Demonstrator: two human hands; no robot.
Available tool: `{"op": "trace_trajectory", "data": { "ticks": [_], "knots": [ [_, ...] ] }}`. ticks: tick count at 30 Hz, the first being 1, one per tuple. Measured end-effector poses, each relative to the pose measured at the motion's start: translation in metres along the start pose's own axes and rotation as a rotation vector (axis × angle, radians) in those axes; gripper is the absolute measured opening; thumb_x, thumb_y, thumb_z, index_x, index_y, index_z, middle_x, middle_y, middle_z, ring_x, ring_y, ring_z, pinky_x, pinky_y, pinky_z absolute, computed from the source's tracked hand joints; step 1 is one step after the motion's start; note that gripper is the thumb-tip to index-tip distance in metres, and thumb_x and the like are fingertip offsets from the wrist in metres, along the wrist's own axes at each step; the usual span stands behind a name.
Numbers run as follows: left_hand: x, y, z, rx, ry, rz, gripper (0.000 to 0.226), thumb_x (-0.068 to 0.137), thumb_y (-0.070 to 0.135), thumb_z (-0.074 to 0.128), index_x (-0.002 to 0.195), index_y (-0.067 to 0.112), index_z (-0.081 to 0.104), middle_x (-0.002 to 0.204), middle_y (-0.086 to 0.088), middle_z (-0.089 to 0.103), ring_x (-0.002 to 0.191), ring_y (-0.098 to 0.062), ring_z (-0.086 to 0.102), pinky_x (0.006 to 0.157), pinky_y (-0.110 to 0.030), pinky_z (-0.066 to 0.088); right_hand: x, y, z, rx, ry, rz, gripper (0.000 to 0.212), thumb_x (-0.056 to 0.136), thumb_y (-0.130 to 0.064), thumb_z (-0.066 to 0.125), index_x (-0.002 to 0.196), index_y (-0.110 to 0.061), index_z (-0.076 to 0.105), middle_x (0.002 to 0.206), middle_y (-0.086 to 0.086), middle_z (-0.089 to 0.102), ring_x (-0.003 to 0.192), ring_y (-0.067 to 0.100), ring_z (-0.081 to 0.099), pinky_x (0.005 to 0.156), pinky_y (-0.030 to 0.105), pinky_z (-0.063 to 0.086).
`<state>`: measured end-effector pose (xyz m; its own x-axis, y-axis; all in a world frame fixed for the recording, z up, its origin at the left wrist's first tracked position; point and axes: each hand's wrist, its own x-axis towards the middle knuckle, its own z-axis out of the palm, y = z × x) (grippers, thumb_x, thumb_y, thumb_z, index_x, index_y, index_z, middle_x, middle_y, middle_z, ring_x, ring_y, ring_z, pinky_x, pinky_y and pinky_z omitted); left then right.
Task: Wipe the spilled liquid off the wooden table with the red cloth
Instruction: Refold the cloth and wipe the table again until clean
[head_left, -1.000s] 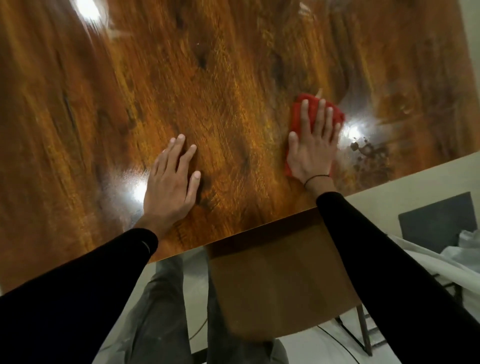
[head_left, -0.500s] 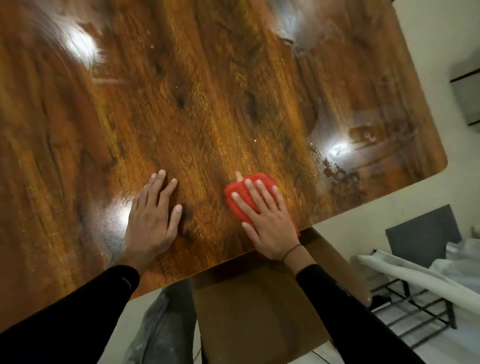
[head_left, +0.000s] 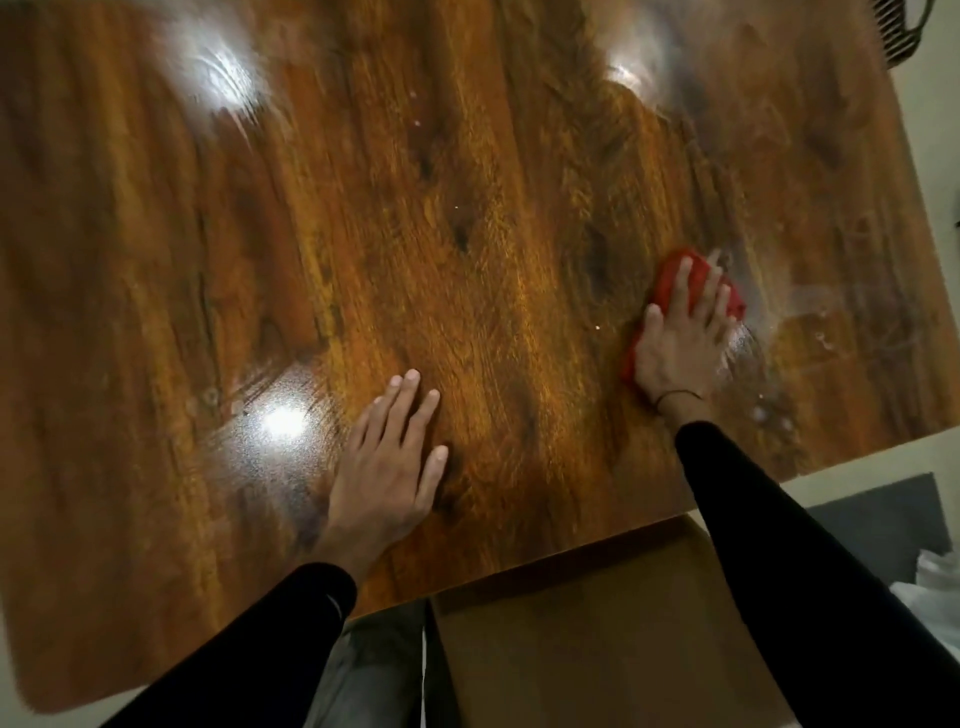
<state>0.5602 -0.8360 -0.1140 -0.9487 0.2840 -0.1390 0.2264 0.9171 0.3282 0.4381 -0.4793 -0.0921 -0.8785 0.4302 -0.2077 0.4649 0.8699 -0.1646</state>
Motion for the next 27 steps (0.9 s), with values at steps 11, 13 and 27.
{"op": "trace_trajectory", "data": {
  "ticks": [11,13,27],
  "knots": [
    [0.000,0.004,-0.014,-0.099,-0.007,-0.036,0.062,0.113,0.046,0.038,0.166,0.014,0.042,0.180,-0.011,0.029,0.167,-0.028,0.024,0.135,-0.046,0.018,-0.114,-0.038,0.040,-0.124,-0.043,-0.628,0.070,0.118,-0.054,0.022,0.183,-0.033,0.007,0.191,0.006,-0.004,0.177,0.033,-0.001,0.140,0.065,0.010],
    [0.002,0.002,-0.020,-0.163,0.000,-0.055,0.061,0.112,0.046,0.041,0.164,0.013,0.045,0.177,-0.010,0.034,0.165,-0.030,0.030,0.131,-0.052,0.028,-0.125,-0.006,0.035,-0.115,-0.071,-0.564,0.070,0.118,-0.058,0.015,0.183,-0.033,0.010,0.191,0.005,-0.004,0.177,0.031,-0.001,0.140,0.065,0.007],
    [0.125,-0.059,-0.054,-0.064,0.242,-0.271,0.052,0.120,0.042,0.033,0.164,0.015,0.040,0.179,-0.014,0.027,0.168,-0.032,0.023,0.136,-0.047,0.014,-0.007,-0.092,0.023,-0.091,0.005,-0.387,0.071,0.117,-0.051,0.020,0.183,-0.030,0.006,0.191,0.012,-0.002,0.177,0.037,0.000,0.141,0.062,0.002]
  ]
}}
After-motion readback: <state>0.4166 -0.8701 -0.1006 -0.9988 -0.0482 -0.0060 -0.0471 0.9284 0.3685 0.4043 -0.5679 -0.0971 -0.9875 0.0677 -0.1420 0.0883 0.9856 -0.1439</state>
